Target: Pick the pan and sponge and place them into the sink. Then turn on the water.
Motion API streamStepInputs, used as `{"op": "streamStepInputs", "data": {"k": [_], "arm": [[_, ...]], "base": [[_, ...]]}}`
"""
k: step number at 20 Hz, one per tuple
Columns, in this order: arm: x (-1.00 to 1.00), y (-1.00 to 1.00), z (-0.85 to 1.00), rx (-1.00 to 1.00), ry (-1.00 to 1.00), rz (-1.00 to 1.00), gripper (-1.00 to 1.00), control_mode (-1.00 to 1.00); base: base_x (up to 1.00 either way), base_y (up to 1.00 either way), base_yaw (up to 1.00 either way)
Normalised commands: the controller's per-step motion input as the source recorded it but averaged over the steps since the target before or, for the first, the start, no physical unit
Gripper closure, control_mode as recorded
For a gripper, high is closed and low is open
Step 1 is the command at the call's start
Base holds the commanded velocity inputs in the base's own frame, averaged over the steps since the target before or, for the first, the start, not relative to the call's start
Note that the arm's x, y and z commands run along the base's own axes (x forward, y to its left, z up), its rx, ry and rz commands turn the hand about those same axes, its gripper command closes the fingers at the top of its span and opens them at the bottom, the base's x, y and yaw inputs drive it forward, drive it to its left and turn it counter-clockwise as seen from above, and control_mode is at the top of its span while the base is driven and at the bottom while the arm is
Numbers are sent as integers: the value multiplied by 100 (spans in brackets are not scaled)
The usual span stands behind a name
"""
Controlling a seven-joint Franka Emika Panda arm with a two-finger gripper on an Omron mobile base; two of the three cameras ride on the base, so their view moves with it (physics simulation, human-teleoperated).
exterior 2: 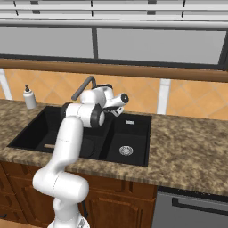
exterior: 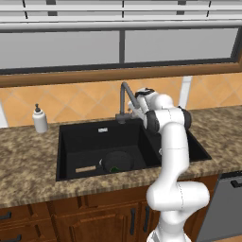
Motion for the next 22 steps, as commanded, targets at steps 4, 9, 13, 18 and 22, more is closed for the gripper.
{"op": "streamStepInputs", "data": {"k": [4, 9, 13, 18, 22], "arm": [[3, 12, -8, 0, 2, -1, 100, -100], [0, 0, 0, 0, 0, 0, 100, -100], [0, 3, -25, 0, 0, -1, 100, -100], [0, 1, -36, 0, -1, -6, 100, -100], [-1, 0, -35, 0, 0, -8, 100, -100]], "base": [[0, 0, 0], [0, 0, 0], [0, 0, 0], [0, 0, 0], [0, 0, 0]]}}
